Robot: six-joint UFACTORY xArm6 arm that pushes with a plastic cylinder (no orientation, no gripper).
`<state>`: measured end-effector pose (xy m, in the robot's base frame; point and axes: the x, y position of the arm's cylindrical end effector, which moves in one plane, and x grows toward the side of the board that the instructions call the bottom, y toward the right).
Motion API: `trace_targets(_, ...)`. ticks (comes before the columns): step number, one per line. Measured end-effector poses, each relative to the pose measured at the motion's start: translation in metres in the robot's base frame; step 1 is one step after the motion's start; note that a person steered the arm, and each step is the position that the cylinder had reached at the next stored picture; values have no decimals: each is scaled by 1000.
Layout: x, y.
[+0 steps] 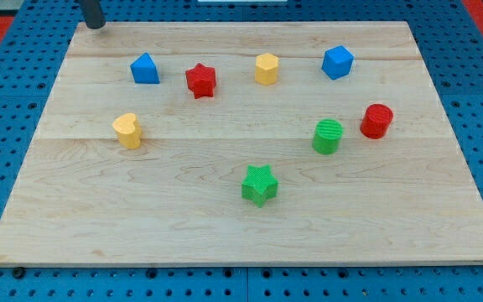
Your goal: Push the yellow heart to the left center of the board
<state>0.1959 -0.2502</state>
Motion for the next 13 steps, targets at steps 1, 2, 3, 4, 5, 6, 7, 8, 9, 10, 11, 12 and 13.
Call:
trace_targets(1,0,-2)
trace_targets(2,-3,-2)
trace_targets(3,-2,13)
trace_targets(4,9,60)
trace_targets(5,13,71)
trace_targets(6,13,71)
trace_targets(7,7,73)
trace_targets(8,2,115)
trace_targets(9,2,145)
trace_targets(10,0,146)
trace_targets(11,-2,185)
trace_targets(12,0,255)
trace_targets(13,0,321)
